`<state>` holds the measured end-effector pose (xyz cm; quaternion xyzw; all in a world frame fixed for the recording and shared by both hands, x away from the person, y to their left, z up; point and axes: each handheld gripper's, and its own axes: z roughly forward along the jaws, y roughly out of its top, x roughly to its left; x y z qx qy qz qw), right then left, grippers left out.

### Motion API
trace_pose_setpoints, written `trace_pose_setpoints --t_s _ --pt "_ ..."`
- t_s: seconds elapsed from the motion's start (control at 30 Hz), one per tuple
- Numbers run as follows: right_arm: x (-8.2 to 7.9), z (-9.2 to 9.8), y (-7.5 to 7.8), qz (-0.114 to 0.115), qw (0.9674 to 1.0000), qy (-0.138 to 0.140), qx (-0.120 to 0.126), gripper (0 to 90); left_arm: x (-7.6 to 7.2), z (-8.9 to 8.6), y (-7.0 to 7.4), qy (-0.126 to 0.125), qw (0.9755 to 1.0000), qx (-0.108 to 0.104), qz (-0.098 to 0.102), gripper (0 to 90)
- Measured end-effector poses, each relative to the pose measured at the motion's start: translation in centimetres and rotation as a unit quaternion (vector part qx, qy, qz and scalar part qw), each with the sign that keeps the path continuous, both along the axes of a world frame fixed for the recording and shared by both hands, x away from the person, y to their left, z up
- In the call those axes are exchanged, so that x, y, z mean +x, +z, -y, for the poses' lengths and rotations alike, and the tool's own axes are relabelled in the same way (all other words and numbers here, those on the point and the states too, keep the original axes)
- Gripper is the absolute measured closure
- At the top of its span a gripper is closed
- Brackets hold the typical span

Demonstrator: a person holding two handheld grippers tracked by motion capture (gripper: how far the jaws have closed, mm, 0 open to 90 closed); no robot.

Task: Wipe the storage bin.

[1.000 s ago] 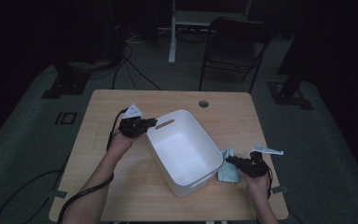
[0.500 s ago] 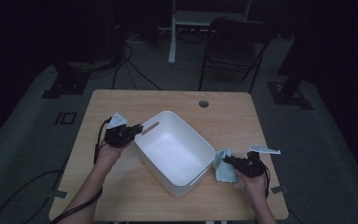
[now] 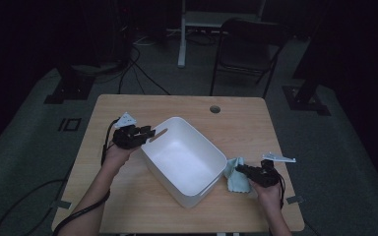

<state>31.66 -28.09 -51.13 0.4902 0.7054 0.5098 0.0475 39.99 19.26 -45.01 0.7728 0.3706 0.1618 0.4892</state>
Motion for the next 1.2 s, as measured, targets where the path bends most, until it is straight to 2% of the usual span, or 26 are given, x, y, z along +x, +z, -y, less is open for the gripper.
trace_pose_setpoints --t_s 0.03,0.1,0.13,0.2,0.27,0.4,0.53,0.63,0.73,0.9,1.0,1.03,1.1,1.2 --pt "0.0 0.0 0.0 0.0 1.0 0.0 0.001 84.3 0.1 0.0 -0.1 -0.006 1.0 -0.001 -0.008 70.7" --pt "0.0 0.0 0.0 -0.001 1.0 0.0 0.0 84.4 0.1 0.1 -0.1 -0.003 1.0 0.003 -0.007 73.3" --pt "0.1 0.0 -0.1 -0.001 1.0 0.0 0.0 84.4 0.1 0.1 -0.1 -0.006 0.9999 0.003 -0.008 80.9" --pt "0.0 -0.1 -0.1 -0.002 1.0 0.001 0.0 84.3 -0.1 0.4 -0.2 -0.002 1.0 0.003 -0.001 86.8" --pt "0.0 -0.1 0.0 -0.001 1.0 0.0 0.0 84.3 -0.3 0.5 -0.2 0.004 1.0 0.007 0.003 87.7" --pt "0.0 0.1 0.0 0.0 1.0 -0.001 0.002 84.3 -0.8 0.5 -0.2 0.023 0.9997 0.011 0.005 88.1" --pt "0.0 0.2 0.1 0.0 1.0 -0.002 0.003 84.4 -1.9 0.1 -0.2 0.06 0.998 0.015 0.009 88.2" --pt "0.0 0.2 0.2 0.001 1.0 -0.002 0.003 84.4 -2.7 -0.4 -0.3 0.082 0.9966 0.01 0.006 88.1" --pt "0.0 0.1 0.2 0.0 1.0 -0.001 0.002 84.4 -3.1 -0.9 -0.4 0.078 0.9969 0.003 0.007 87.3" --pt "0.0 -0.1 0.2 0.001 1.0 0.002 0.001 84.4 -3.7 -1.8 -0.3 0.078 0.9967 -0.02 -0.008 81.6" --pt "-0.1 -0.2 0.4 0.004 1.0 0.003 0.002 84.3 -4.4 -1.9 -0.1 0.082 0.9965 -0.016 -0.007 79.1" --pt "-0.2 -0.2 0.5 0.005 1.0 0.005 0.002 84.4 -4.5 -1.9 -0.1 0.082 0.9965 -0.015 -0.008 74.9" --pt "-0.3 -0.2 0.8 0.008 0.9999 0.009 0.002 84.4 -4.8 -1.9 -0.2 0.085 0.9963 -0.006 -0.01 74.6" --pt "-0.6 -0.2 1.6 0.018 0.9997 0.017 -0.002 84.4 -4.8 -2.1 -0.4 0.085 0.9962 -0.016 -0.012 74.6"
